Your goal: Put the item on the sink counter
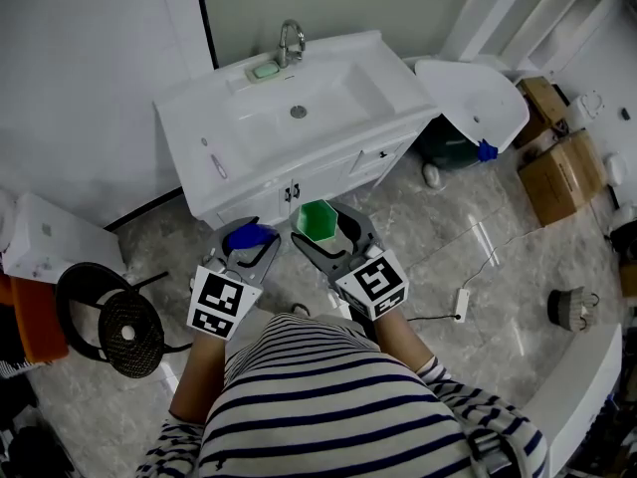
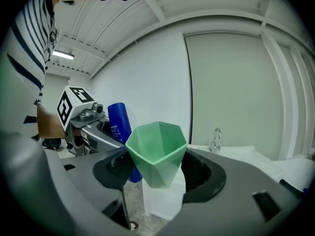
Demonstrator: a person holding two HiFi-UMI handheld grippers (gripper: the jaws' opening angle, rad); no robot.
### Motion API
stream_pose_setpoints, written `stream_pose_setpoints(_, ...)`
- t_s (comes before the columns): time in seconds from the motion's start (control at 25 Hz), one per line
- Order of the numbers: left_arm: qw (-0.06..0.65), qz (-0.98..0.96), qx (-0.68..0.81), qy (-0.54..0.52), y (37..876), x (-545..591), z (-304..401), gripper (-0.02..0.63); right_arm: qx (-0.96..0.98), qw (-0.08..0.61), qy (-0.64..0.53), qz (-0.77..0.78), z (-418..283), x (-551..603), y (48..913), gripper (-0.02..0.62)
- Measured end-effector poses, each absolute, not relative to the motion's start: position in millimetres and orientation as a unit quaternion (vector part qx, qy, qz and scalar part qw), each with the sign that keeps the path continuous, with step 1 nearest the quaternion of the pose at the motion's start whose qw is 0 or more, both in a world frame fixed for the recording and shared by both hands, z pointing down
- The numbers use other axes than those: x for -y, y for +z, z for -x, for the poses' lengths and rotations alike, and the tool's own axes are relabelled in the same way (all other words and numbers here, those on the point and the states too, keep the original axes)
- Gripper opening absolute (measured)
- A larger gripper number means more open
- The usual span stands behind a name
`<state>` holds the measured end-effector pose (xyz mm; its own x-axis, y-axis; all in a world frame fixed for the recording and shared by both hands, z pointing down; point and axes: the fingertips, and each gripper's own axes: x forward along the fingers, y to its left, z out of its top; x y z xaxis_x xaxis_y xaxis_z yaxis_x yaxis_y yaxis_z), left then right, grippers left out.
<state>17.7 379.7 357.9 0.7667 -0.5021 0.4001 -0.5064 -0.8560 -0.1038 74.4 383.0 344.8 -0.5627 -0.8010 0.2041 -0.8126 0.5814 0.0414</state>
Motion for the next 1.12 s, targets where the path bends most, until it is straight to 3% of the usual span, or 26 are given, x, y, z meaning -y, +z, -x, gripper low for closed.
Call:
stream_pose_setpoints(0.48, 0.016, -0.938, 0.28, 0.206, 361, -337, -7, 0.181, 0.881, 0.103, 0.044, -0.459, -71, -346, 351, 0.296)
stream_pose_setpoints(1.12, 0.023, -0.941, 0.272, 0.198, 366, -188, 1, 0.181, 0.884, 0.124, 0.062, -0.447, -56, -200, 367, 0.296)
